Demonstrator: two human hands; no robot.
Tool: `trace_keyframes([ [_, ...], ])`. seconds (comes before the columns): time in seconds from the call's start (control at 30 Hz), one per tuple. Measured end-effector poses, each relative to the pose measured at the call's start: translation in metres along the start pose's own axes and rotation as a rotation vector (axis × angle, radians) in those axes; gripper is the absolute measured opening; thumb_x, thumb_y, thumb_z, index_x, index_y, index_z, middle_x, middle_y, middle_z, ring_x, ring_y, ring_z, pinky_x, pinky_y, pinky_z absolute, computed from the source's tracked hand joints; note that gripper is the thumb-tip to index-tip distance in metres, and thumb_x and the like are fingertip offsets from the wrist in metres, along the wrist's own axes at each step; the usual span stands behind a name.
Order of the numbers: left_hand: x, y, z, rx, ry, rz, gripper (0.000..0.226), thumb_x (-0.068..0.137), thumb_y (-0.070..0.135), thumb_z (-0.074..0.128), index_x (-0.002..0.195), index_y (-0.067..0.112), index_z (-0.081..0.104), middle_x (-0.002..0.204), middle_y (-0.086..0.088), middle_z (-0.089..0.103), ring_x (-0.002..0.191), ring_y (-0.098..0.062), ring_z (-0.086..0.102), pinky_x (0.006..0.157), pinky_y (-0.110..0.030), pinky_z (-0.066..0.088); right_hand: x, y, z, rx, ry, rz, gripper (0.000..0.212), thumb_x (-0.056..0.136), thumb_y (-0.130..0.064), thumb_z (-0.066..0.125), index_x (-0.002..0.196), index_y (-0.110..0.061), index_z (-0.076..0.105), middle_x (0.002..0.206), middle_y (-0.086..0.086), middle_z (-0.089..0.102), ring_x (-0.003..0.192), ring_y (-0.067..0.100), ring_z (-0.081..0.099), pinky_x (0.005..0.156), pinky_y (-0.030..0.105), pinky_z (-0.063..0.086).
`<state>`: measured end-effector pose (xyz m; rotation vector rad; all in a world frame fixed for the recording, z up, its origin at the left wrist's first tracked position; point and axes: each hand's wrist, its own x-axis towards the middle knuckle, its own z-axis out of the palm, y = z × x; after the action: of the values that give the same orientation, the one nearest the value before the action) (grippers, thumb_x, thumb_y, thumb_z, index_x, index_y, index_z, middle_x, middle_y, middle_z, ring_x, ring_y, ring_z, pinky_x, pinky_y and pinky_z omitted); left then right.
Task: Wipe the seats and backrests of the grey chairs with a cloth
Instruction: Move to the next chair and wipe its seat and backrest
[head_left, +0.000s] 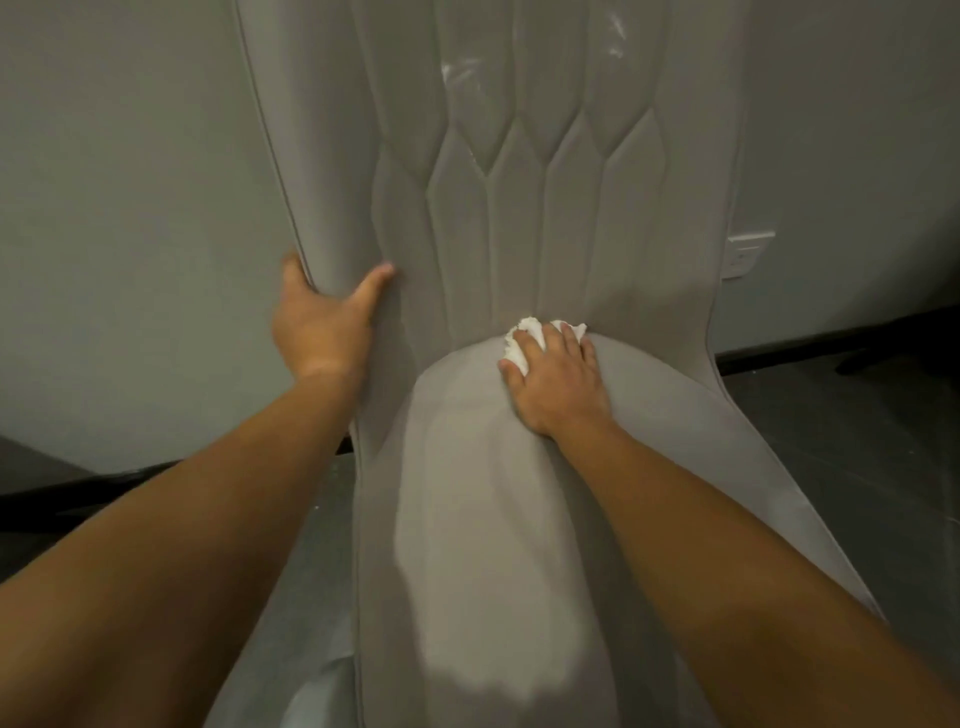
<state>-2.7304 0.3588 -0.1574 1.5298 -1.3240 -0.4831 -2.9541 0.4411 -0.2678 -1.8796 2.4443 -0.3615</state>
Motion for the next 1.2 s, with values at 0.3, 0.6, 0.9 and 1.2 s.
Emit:
trace_keyframes([
  [0.3, 0.024, 0.028, 0.01, 0.094, 0.148, 0.033, 0.083, 0.056, 0.087, 0.058, 0.105, 0.02, 0.055, 0.096, -0.005, 0.068, 0.089, -0.033, 0.061, 0.068, -0.034, 0.04, 0.0, -0.004, 0.0, 0.043, 0.101, -0.006, 0.047, 0.104, -0.045, 0.031, 0.146, -0.027, 0.043, 0.149, 0.004, 0.045, 0.142, 0.025, 0.031, 0.119, 0.042, 0.019],
  [0.6, 0.023, 0.029, 0.009, 0.168, 0.169, 0.076, 0.089, 0.069, 0.084, 0.051, 0.118, 0.009, 0.051, 0.097, -0.02, 0.066, 0.089, -0.043, 0.059, 0.069, -0.041, 0.04, 0.014, -0.055, -0.074, 1.139, 0.241, 0.072, 0.031, 0.106, -0.02, 0.046, 0.128, -0.007, 0.064, 0.128, 0.002, 0.065, 0.121, 0.016, 0.058, 0.11, 0.038, 0.041],
  [0.9, 0.019, 0.029, 0.007, 0.188, 0.134, 0.098, 0.081, 0.079, 0.076, 0.048, 0.119, 0.005, 0.05, 0.097, -0.026, 0.064, 0.088, -0.047, 0.058, 0.07, -0.046, 0.041, 0.114, -0.112, -0.185, 0.169, 0.818, -0.314, 0.059, 0.101, -0.046, 0.041, 0.153, -0.019, 0.038, 0.162, 0.017, 0.024, 0.151, 0.038, 0.015, 0.12, 0.057, 0.011],
  [1.2, 0.018, 0.03, 0.008, 0.179, 0.143, 0.117, 0.081, 0.079, 0.076, 0.048, 0.121, 0.005, 0.05, 0.091, -0.022, 0.066, 0.084, -0.044, 0.06, 0.066, -0.041, 0.038, 0.12, -0.1, -0.11, -0.033, 0.706, -0.294, 0.076, 0.098, -0.06, 0.04, 0.158, -0.02, 0.018, 0.165, 0.021, 0.01, 0.151, 0.041, 0.001, 0.122, 0.056, 0.0],
])
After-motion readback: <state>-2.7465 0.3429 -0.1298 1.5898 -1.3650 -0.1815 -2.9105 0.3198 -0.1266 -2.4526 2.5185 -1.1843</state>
